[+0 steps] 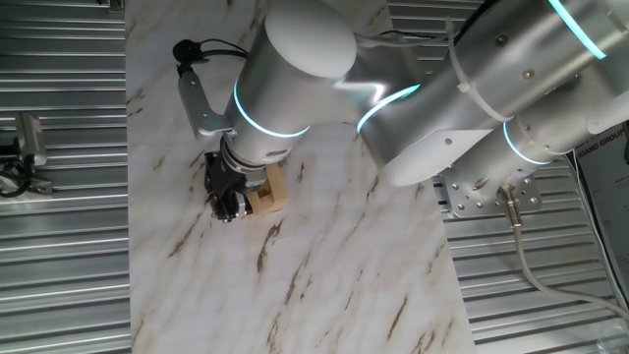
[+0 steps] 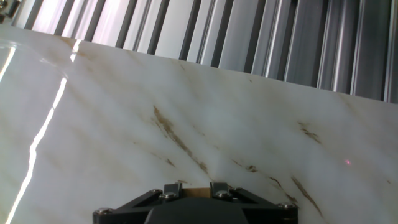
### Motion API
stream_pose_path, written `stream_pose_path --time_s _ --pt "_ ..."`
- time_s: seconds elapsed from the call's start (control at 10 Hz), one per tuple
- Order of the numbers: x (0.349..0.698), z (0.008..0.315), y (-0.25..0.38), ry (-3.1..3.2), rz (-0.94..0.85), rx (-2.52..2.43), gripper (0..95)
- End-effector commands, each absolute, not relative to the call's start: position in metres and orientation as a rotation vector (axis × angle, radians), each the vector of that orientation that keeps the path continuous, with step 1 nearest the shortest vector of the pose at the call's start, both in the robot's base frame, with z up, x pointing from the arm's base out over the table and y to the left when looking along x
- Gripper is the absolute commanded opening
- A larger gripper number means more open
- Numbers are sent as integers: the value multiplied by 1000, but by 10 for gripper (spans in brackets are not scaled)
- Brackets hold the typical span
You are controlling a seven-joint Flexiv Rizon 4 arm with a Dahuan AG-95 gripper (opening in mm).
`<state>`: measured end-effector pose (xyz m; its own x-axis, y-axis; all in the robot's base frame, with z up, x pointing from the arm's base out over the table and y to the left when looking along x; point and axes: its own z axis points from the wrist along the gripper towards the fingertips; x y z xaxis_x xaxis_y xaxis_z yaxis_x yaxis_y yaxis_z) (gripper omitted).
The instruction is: Play Jenga
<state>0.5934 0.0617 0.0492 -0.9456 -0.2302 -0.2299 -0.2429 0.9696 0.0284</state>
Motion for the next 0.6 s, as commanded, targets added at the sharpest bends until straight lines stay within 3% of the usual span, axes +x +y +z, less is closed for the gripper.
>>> stream_pose_path --time_s 0.1,0.6 --pt "594 50 62 2886 85 -354 0" --pt "594 50 62 2864 84 -347 0"
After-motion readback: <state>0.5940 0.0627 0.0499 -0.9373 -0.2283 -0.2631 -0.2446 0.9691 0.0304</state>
